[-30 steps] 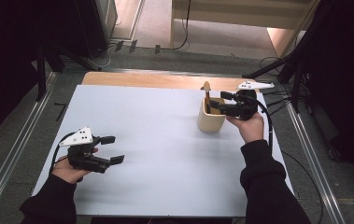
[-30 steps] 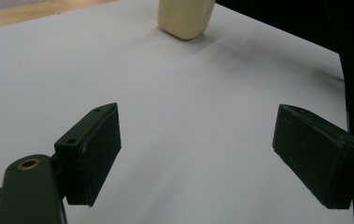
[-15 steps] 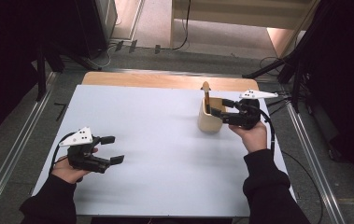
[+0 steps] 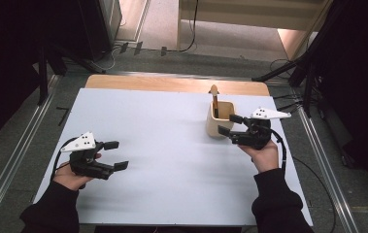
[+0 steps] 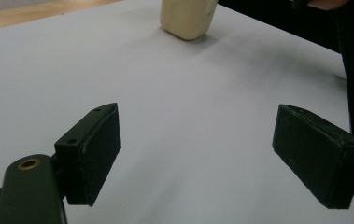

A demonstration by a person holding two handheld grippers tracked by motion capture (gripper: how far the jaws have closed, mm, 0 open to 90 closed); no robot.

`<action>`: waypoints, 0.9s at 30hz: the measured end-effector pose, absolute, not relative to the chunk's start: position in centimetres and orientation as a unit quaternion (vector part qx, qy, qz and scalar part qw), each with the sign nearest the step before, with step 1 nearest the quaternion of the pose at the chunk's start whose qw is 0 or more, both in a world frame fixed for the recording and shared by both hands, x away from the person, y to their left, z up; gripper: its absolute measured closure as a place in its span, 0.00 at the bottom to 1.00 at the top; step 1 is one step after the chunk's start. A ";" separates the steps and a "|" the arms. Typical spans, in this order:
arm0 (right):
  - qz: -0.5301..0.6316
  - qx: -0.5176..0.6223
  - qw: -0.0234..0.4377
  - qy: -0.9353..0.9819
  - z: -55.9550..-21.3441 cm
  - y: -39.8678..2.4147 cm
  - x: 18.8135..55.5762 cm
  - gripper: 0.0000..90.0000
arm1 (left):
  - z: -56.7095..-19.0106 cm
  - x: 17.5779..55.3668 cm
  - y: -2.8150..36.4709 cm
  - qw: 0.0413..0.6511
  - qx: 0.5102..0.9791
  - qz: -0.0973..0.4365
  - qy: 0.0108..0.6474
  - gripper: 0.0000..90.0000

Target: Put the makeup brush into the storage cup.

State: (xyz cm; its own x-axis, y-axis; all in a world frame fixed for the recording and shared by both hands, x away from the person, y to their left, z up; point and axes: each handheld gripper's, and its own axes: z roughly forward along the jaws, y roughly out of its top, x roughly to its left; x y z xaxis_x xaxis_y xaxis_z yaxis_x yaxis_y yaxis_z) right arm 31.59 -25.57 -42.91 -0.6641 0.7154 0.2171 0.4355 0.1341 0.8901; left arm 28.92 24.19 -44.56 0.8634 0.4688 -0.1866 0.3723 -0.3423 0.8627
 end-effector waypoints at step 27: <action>0.546 0.333 0.135 0.757 -44.9 -24.4 27.1 0.18 | -44.6 29.0 24.4 0.509 0.820 0.052 0.258 0.18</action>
State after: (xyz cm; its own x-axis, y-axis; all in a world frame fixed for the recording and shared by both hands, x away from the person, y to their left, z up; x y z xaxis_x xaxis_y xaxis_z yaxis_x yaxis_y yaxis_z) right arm 27.12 -24.43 -44.89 -0.7421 0.6511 0.1591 0.3568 0.1828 0.9161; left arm 28.95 24.44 -44.60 0.8619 0.4753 -0.1767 0.3692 -0.3492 0.8613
